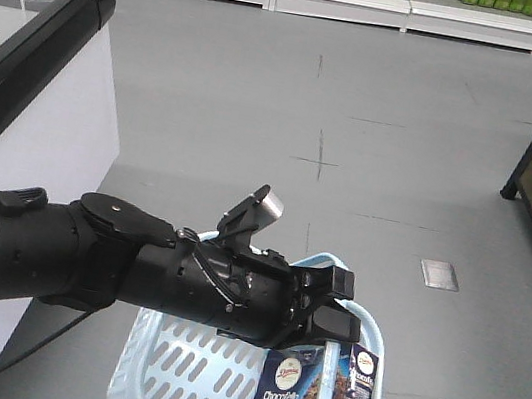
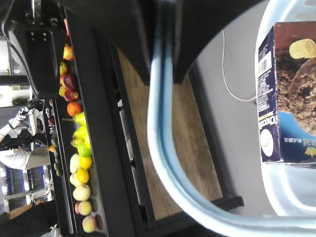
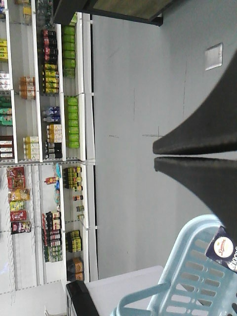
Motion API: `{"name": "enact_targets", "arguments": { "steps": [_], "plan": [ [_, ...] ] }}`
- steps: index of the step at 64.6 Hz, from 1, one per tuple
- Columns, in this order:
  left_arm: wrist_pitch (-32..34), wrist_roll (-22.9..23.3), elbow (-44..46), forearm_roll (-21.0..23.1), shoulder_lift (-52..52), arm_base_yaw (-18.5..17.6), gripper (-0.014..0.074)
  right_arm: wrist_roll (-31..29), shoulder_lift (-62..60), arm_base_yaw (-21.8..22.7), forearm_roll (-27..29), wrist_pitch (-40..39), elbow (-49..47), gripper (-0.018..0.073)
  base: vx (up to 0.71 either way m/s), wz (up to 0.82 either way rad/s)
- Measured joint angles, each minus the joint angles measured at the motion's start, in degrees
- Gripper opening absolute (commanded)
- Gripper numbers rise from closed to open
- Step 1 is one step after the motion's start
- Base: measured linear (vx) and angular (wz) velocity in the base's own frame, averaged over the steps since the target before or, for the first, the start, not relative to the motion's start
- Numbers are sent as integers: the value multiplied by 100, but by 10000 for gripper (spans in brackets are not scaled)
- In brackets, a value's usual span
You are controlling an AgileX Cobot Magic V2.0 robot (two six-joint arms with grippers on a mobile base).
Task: Left arm holds basket, right arm returns cookies
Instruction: 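Hold the basket with the left gripper and drive toward the shelves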
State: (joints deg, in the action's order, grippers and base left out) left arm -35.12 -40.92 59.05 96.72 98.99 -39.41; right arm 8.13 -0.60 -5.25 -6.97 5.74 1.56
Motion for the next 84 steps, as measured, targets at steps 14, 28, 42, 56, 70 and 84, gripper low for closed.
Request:
{"name": "enact_targets", "arguments": {
  "steps": [14,28,42,56,70,84],
  "plan": [
    [6,0,0,0,0,0,-8,0,0,0,0,0,0,-8,38,6],
    [6,0,0,0,0,0,-8,0,0,0,0,0,0,-8,37,2],
    [6,0,0,0,0,0,-8,0,0,0,0,0,0,-8,38,-1],
    [6,0,0,0,0,0,-8,0,0,0,0,0,0,-8,40,-1],
    [6,0,0,0,0,0,-8,0,0,0,0,0,0,-8,41,0],
    [6,0,0,0,0,0,-8,0,0,0,0,0,0,-8,41,1]
  ]
}}
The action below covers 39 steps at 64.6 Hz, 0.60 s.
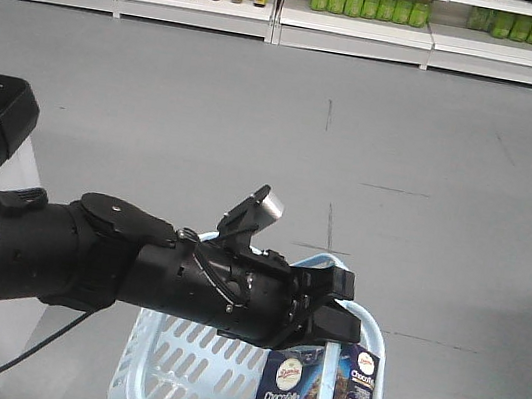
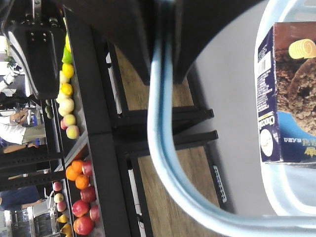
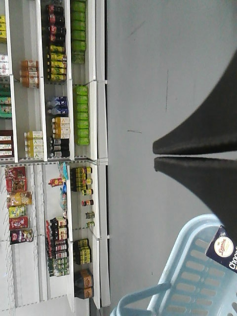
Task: Left arm holds basket, right arm returns cookies
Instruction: 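Hold the basket with the left gripper and drive toward the shelves, then drive along the drink shelves holding the basket in the left gripper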
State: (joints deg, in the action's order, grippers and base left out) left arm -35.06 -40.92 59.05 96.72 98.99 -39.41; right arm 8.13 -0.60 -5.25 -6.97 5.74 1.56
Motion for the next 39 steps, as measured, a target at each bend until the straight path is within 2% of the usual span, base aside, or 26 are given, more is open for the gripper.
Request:
{"name": "enact_targets", "arguments": {
  "steps": [39],
  "plan": [
    [0,0,0,0,0,0,-8,0,0,0,0,0,0,-8,40,1]
  ]
}}
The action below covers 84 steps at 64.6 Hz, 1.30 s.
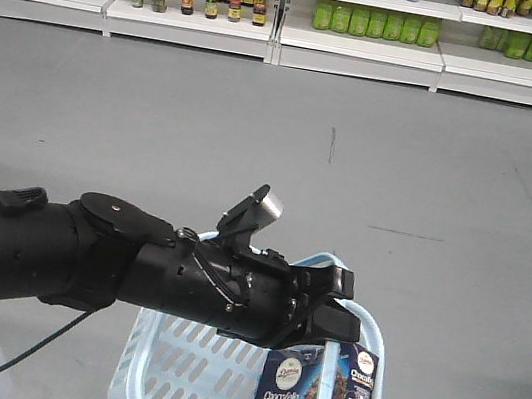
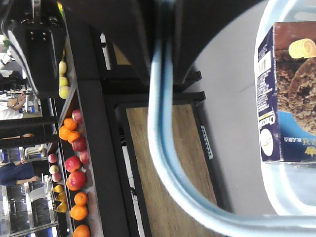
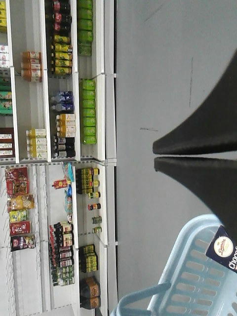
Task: Left arm holds basket, right arm returns cookies
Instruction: 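Drive along the drink shelves holding the basket in the left gripper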
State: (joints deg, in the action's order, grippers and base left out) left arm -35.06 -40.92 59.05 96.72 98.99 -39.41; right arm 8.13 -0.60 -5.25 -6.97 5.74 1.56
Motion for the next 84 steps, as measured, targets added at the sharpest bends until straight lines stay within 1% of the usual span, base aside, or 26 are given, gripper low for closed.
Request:
{"name": "enact_targets", "arguments": {
  "steps": [84],
  "plan": [
    [0,0,0,0,0,0,-8,0,0,0,0,0,0,-8,40,1]
  ]
}}
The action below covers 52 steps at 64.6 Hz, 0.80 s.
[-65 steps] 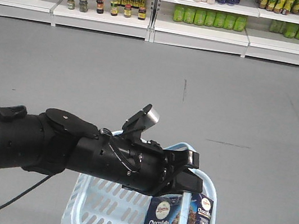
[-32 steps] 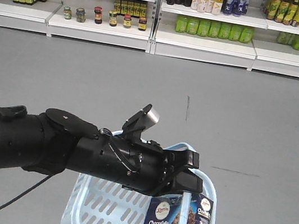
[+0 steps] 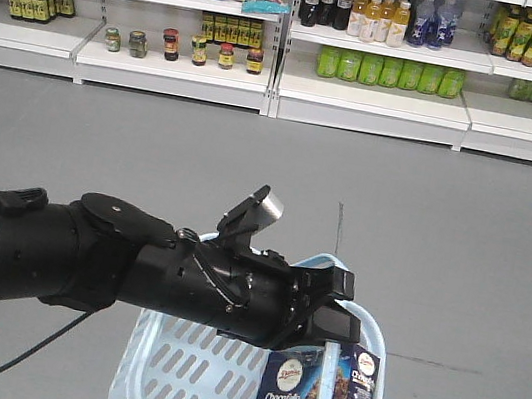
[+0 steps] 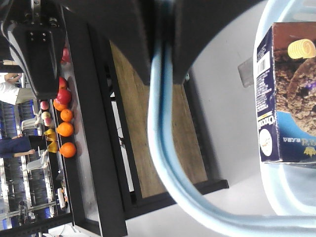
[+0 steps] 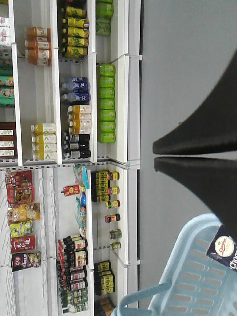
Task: Left arm holds basket, right arm returns cookies
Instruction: 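Drive along the drink shelves holding the basket in the left gripper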
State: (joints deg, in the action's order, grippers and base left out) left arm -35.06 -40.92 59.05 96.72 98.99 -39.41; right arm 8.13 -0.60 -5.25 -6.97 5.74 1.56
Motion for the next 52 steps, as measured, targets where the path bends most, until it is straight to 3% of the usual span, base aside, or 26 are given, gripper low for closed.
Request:
{"name": "enact_targets", "arguments": {
  "steps": [52],
  "plan": [
    [0,0,0,0,0,0,-8,0,0,0,0,0,0,-8,37,-2]
  ]
}}
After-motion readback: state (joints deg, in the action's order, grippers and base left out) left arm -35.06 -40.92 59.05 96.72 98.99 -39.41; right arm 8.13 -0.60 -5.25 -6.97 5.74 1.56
